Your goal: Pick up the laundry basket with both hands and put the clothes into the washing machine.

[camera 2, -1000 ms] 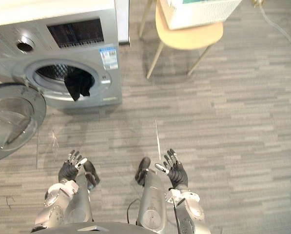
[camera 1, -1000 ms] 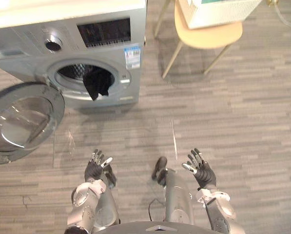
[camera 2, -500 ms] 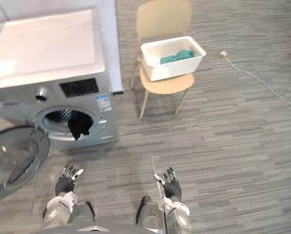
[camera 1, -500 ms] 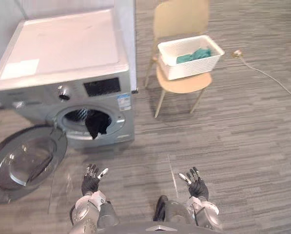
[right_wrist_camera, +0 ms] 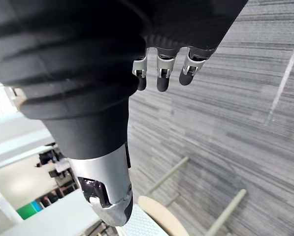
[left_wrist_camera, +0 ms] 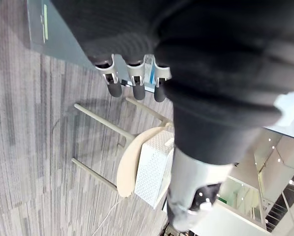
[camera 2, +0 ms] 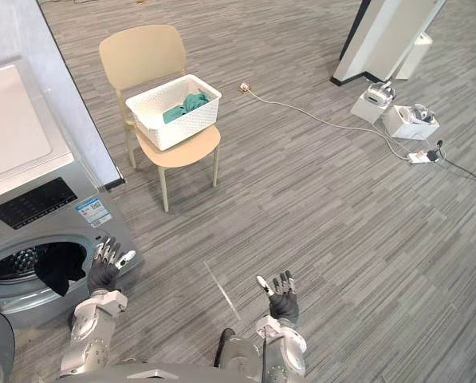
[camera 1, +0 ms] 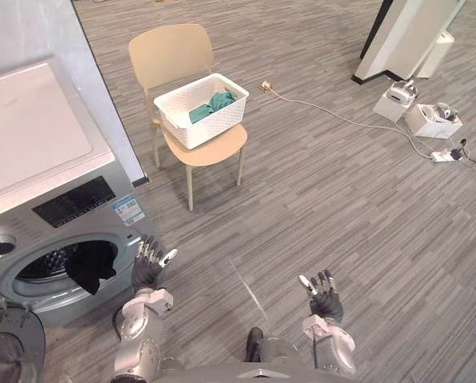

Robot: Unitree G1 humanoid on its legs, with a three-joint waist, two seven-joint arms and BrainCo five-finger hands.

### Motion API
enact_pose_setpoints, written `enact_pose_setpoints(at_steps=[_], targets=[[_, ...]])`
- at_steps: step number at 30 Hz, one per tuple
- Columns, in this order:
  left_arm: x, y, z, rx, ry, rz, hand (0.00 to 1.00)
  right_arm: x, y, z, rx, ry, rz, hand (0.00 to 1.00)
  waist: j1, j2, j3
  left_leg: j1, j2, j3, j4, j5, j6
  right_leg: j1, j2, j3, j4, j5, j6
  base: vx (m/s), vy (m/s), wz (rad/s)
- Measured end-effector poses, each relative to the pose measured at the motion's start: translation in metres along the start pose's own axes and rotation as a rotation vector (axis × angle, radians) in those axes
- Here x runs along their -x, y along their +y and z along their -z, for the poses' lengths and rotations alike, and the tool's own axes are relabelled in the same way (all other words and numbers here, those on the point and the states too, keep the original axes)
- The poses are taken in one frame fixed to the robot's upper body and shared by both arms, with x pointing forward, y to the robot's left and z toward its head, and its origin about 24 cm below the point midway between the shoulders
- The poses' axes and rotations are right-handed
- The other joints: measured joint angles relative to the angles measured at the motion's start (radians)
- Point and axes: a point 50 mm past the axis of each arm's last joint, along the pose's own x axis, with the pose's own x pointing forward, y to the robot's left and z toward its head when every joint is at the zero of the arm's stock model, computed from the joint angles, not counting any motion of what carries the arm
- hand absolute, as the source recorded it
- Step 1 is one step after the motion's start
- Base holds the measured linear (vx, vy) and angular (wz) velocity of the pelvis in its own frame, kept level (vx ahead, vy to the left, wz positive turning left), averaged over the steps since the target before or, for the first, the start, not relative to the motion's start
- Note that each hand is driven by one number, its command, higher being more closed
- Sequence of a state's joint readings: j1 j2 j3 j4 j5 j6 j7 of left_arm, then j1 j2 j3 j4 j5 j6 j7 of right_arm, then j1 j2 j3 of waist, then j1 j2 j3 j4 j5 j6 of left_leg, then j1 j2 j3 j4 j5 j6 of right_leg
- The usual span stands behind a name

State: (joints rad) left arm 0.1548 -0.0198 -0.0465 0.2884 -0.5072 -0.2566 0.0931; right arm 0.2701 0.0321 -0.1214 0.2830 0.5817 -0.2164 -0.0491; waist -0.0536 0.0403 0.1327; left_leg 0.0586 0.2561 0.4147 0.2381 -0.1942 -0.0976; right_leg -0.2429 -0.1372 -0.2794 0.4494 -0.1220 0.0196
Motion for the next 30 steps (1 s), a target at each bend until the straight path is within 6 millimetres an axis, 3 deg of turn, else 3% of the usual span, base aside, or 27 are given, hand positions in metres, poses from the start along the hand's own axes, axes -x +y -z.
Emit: enact_pose_setpoints(at_steps=[1, 2, 3, 4, 6, 7, 8, 10, 11, 12, 13, 14, 17, 18, 20, 22, 23, 24, 25, 26, 27, 28, 29, 30], targets=[[-0.002, -0.001, -0.002, -0.012, -0.006, 0.014, 0.0, 0.001, 0.0, 0.0, -0.001, -0.002, 0.004, 0.0, -0.007, -0.002, -0.003, 0.013, 0.008, 0.003, 0.006, -0.021, -0.039, -0.015, -0.087, -0.006, 0.033, -0.028, 0.021, -0.03, -0.13, -0.01], [-0.002, 0.002, -0.003, -0.018, -0.006, 0.01, 0.0, 0.002, 0.001, 0.002, -0.003, 0.004, 0.006, 0.0, -0.002, -0.016, -0.01, 0.014, 0.008, 0.009, 0.015, -0.028, -0.053, -0.014, -0.119, -0.008, 0.017, -0.02, 0.028, 0.01, -0.238, -0.04], [0.001, 0.009, -0.002, -0.03, 0.0, -0.008, 0.0, 0.004, 0.004, 0.003, 0.005, 0.008, -0.002, 0.0, 0.009, -0.046, -0.029, 0.023, 0.018, 0.018, 0.035, -0.05, -0.093, 0.0, -0.166, -0.012, -0.029, 0.004, 0.038, 0.08, -0.372, -0.38], [0.003, 0.013, 0.005, -0.021, 0.031, -0.032, 0.0, 0.001, 0.009, -0.002, 0.028, -0.011, -0.027, 0.0, 0.022, -0.032, -0.036, 0.047, 0.07, 0.021, 0.052, -0.068, -0.124, 0.016, -0.139, -0.046, -0.018, 0.012, 0.13, 0.14, -0.473, -0.35], [0.007, 0.01, 0.015, 0.005, 0.066, -0.034, 0.0, -0.001, 0.017, -0.014, 0.043, -0.06, -0.069, 0.0, 0.019, 0.019, -0.059, 0.055, 0.143, 0.015, 0.039, -0.027, -0.132, 0.005, -0.061, -0.071, 0.0, -0.043, 0.099, 0.22, -0.408, -0.19], [0.008, 0.008, 0.016, 0.017, 0.068, -0.033, 0.0, -0.002, 0.02, -0.018, 0.046, -0.076, -0.085, 0.0, 0.017, 0.025, -0.061, 0.05, 0.16, 0.004, 0.045, -0.005, -0.13, -0.004, -0.045, -0.071, 0.013, -0.055, 0.083, 0.29, -0.37, -0.23], [0.009, 0.007, 0.017, 0.029, 0.072, -0.036, 0.0, -0.006, 0.026, -0.023, 0.059, -0.093, -0.118, 0.0, 0.017, 0.033, -0.056, 0.027, 0.197, -0.028, 0.091, 0.03, -0.1, -0.005, -0.013, -0.079, 0.031, -0.071, 0.058, 0.29, -0.416, -0.24], [0.009, 0.006, 0.019, 0.069, 0.074, -0.046, 0.0, -0.007, 0.034, -0.022, 0.058, -0.089, -0.147, 0.0, 0.021, 0.031, -0.047, -0.044, 0.265, -0.074, 0.261, 0.119, 0.039, 0.036, 0.043, -0.088, 0.013, -0.098, 0.018, 0.26, -0.433, -0.21], [0.011, 0.007, 0.021, 0.099, 0.078, -0.061, 0.0, -0.007, 0.038, -0.021, 0.062, -0.085, -0.162, 0.0, 0.029, 0.031, -0.035, -0.113, 0.334, -0.089, 0.416, 0.23, 0.202, 0.114, 0.083, -0.09, -0.048, -0.098, -0.004, 0.26, -0.402, -0.15], [0.013, 0.007, 0.024, 0.114, 0.088, -0.063, 0.0, -0.006, 0.039, -0.02, 0.066, -0.083, -0.168, 0.0, 0.036, 0.025, -0.021, -0.156, 0.37, -0.093, 0.554, 0.223, 0.215, 0.173, 0.103, -0.092, -0.086, -0.101, -0.017, 0.3, -0.452, -0.12], [0.017, 0.009, 0.026, 0.119, 0.099, -0.057, 0.0, -0.007, 0.038, -0.025, 0.103, -0.102, -0.173, 0.0, 0.043, 0.021, -0.017, -0.231, 0.382, -0.09, 0.746, 0.16, 0.217, 0.259, 0.126, -0.095, -0.156, -0.099, -0.027, 0.25, -0.343, -0.04], [0.019, 0.01, 0.027, 0.119, 0.103, -0.06, 0.0, -0.007, 0.039, -0.029, 0.111, -0.118, -0.18, 0.0, 0.044, 0.024, -0.019, -0.26, 0.374, -0.084, 0.792, 0.136, 0.217, 0.285, 0.134, -0.097, -0.183, -0.097, -0.03, 0.24, -0.29, 0.04], [0.021, 0.012, 0.027, 0.119, 0.102, -0.065, 0.0, -0.007, 0.046, -0.047, 0.108, -0.203, -0.203, 0.0, 0.057, 0.027, -0.019, -0.379, 0.234, -0.085, 0.794, 0.032, 0.152, 0.356, 0.145, -0.119, -0.266, -0.096, -0.034, 0.24, -0.176, 0.22], [0.021, 0.012, 0.028, 0.119, 0.103, -0.063, 0.0, -0.008, 0.05, -0.052, 0.101, -0.224, -0.211, 0.0, 0.064, 0.025, -0.018, -0.416, 0.156, -0.078, 0.723, 0.003, 0.117, 0.374, 0.146, -0.131, -0.29, -0.095, -0.034, 0.27, -0.095, 0.33], [0.02, 0.011, 0.027, 0.118, 0.102, -0.06, 0.0, -0.011, 0.056, -0.056, 0.093, -0.243, -0.221, 0.0, 0.079, 0.023, -0.017, -0.434, 0.064, -0.029, 0.569, -0.019, 0.089, 0.398, 0.147, -0.143, -0.322, -0.095, -0.034, 0.28, -0.068, 0.22], [0.019, 0.01, 0.026, 0.119, 0.097, -0.051, 0.0, -0.017, 0.068, -0.065, 0.079, -0.277, -0.246, 0.0, 0.094, 0.02, -0.015, -0.458, -0.056, -0.014, 0.36, -0.005, 0.065, 0.435, 0.142, -0.154, -0.372, -0.095, -0.033, 0.32, -0.011, 0.15], [0.019, 0.009, 0.025, 0.119, 0.094, -0.05, 0.0, -0.019, 0.071, -0.067, 0.075, -0.288, -0.253, 0.0, 0.099, 0.02, -0.015, -0.461, -0.082, -0.021, 0.298, 0.015, 0.06, 0.443, 0.142, -0.155, -0.385, -0.096, -0.032, 0.3, 0.029, -0.06], [0.019, 0.009, 0.024, 0.119, 0.089, -0.05, 0.0, -0.021, 0.077, -0.071, 0.068, -0.305, -0.265, 0.0, 0.115, 0.018, -0.016, -0.456, -0.129, -0.048, 0.19, 0.082, 0.086, 0.464, 0.142, -0.147, -0.41, -0.103, -0.007, 0.33, 0.066, -0.2], [0.018, 0.01, 0.024, 0.117, 0.089, -0.056, 0.0, -0.023, 0.081, -0.071, 0.063, -0.305, -0.269, 0.0, 0.124, 0.011, -0.018, -0.446, -0.149, -0.069, 0.2, 0.115, 0.16, 0.482, 0.136, -0.137, -0.419, -0.115, 0.017, 0.37, 0.087, -0.12], [0.017, 0.012, 0.023, 0.116, 0.085, -0.061, 0.0, -0.025, 0.085, -0.065, 0.054, -0.288, -0.268, 0.0, 0.126, -0.015, -0.026, -0.444, -0.168, -0.063, 0.235, 0.067, 0.179, 0.494, 0.109, -0.138, -0.405, -0.133, 0.048, 0.38, 0.09, -0.04], [0.017, 0.012, 0.022, 0.115, 0.083, -0.064, 0.0, -0.026, 0.087, -0.062, 0.053, -0.276, -0.269, 0.0, 0.129, -0.023, -0.026, -0.442, -0.168, -0.06, 0.257, 0.041, 0.197, 0.487, 0.097, -0.133, -0.366, -0.145, 0.066, 0.4, 0.118, -0.01], [0.018, 0.012, 0.024, 0.118, 0.094, -0.068, 0.0, -0.027, 0.086, -0.056, 0.065, -0.253, -0.266, 0.0, 0.135, -0.024, -0.026, -0.426, -0.166, -0.057, 0.28, 0.006, 0.208, 0.462, 0.07, -0.113, -0.259, -0.164, 0.091, 0.41, 0.174, -0.16], [0.021, 0.014, 0.028, 0.114, 0.114, -0.071, 0.0, -0.026, 0.086, -0.049, 0.099, -0.227, -0.265, 0.0, 0.136, -0.029, -0.026, -0.379, -0.169, -0.042, 0.28, -0.021, 0.205, 0.393, 0.018, -0.077, -0.028, -0.177, 0.101, 0.48, 0.219, -0.25], [0.023, 0.015, 0.03, 0.109, 0.123, -0.074, 0.0, -0.025, 0.09, -0.041, 0.123, -0.202, -0.279, 0.0, 0.132, -0.05, -0.029, -0.32, -0.191, -0.027, 0.267, -0.048, 0.2, 0.288, -0.057, -0.048, 0.273, -0.142, 0.111, 0.4, 0.182, -0.15]])
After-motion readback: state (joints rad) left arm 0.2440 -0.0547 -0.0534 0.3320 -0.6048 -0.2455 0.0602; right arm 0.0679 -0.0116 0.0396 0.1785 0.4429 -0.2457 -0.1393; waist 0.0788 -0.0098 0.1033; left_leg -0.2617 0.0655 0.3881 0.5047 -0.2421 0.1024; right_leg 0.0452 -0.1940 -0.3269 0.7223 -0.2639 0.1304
